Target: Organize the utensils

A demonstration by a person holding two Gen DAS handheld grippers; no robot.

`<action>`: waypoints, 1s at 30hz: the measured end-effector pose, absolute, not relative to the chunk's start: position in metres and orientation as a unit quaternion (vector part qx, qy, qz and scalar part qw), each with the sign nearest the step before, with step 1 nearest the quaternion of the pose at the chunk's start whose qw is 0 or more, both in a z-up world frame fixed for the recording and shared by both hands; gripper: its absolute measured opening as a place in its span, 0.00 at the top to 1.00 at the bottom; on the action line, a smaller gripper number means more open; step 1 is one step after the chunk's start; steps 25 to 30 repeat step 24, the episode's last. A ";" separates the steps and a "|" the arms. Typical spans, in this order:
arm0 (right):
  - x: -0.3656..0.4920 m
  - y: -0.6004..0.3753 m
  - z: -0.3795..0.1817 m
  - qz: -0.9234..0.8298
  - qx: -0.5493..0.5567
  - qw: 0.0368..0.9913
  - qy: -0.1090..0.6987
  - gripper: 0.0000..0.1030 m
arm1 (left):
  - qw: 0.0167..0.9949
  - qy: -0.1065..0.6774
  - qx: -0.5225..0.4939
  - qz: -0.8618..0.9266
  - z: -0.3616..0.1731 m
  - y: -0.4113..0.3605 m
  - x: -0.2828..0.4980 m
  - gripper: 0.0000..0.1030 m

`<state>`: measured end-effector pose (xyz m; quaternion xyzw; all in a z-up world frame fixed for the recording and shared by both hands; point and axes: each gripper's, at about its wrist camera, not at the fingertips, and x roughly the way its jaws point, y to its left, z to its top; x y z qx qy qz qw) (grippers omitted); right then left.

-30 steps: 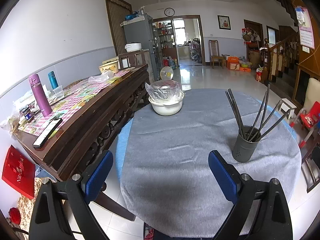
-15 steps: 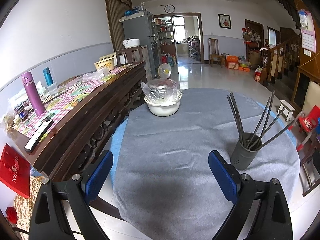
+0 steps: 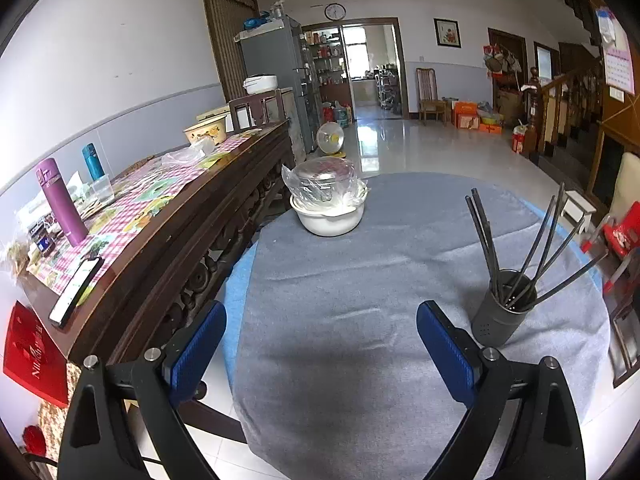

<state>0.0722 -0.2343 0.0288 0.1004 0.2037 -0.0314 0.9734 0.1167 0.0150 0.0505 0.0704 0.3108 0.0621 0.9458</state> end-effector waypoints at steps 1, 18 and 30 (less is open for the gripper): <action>0.075 -0.234 0.028 -0.030 0.101 0.973 0.206 0.32 | 0.946 0.311 0.074 0.062 0.051 0.015 0.118 0.07; 0.100 -0.243 0.013 0.010 0.103 0.970 0.221 0.32 | 0.941 0.322 0.061 0.079 0.048 0.001 0.145 0.07; 0.110 -0.280 -0.016 -0.025 0.116 0.963 0.243 0.32 | 0.932 0.358 0.026 0.052 0.010 0.013 0.178 0.07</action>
